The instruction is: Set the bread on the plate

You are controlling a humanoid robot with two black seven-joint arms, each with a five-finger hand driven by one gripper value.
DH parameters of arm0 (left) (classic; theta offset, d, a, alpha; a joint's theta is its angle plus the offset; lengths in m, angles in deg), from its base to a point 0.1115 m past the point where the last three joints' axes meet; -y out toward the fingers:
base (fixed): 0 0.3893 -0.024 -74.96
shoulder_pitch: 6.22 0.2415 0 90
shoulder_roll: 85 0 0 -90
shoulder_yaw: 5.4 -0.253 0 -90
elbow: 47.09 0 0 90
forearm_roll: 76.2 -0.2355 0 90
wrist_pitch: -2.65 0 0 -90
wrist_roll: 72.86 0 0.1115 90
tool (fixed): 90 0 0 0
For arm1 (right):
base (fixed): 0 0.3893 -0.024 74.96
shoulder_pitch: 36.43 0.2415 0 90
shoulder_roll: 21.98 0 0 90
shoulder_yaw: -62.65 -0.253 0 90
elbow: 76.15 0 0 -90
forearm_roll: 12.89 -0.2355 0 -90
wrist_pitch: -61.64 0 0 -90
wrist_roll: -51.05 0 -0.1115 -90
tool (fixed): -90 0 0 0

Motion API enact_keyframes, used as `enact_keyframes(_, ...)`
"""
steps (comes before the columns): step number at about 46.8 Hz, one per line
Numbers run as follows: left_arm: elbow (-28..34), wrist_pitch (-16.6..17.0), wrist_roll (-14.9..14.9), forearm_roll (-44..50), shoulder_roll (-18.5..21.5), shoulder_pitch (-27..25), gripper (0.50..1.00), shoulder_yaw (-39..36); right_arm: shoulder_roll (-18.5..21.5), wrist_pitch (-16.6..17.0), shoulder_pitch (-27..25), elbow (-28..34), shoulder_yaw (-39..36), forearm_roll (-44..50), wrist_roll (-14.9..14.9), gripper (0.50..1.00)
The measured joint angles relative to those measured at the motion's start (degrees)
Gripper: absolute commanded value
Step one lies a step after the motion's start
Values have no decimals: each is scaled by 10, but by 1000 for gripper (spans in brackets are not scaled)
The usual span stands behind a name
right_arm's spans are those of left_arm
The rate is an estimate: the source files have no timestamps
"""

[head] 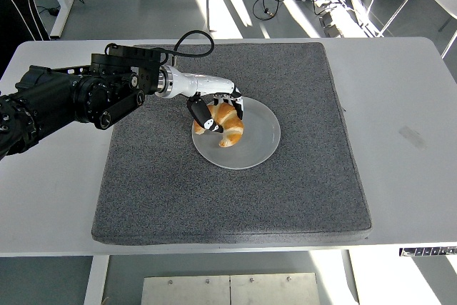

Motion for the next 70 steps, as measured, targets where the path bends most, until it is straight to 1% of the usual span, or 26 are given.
enact_keyframes(21,-13,4,0,1,0,4,500,-2,0,0,0,-1,0,0,0,1000)
enact_keyframes(23,-13,4,0,2,0,3,582,-2,0,0,0,-1,0,0,0,1000)
enact_keyframes(28,-13,4,0,2,0,2,741,-1,0,0,0,0,0,0,0,1000)
enact_keyframes(32,-13,4,0,2,0,2,810,-1,0,0,0,0,0,0,0,1000)
enact_keyframes(34,-13,4,0,3,0,2,857,0,0,0,0,0,0,0,0,1000)
enact_keyframes(36,-13,4,0,4,0,2,889,0,0,0,0,0,0,0,0,1000)
enact_keyframes(42,-13,3,0,8,0,2,952,0,0,0,1,0,0,0,0,1000)
enact_keyframes(48,-12,1,0,9,0,2,974,2,0,0,1,1,0,0,0,1000)
enact_keyframes(54,-11,1,-1,13,0,0,978,8,0,0,1,1,0,0,0,1000)
enact_keyframes(60,-12,1,-1,48,0,-4,980,34,0,0,1,1,2,0,0,1000)
enact_keyframes(64,-12,1,-1,71,0,-21,980,40,0,1,1,1,2,0,0,1000)
enact_keyframes(70,-12,-1,0,80,0,-52,980,46,0,2,0,1,1,0,0,1000)
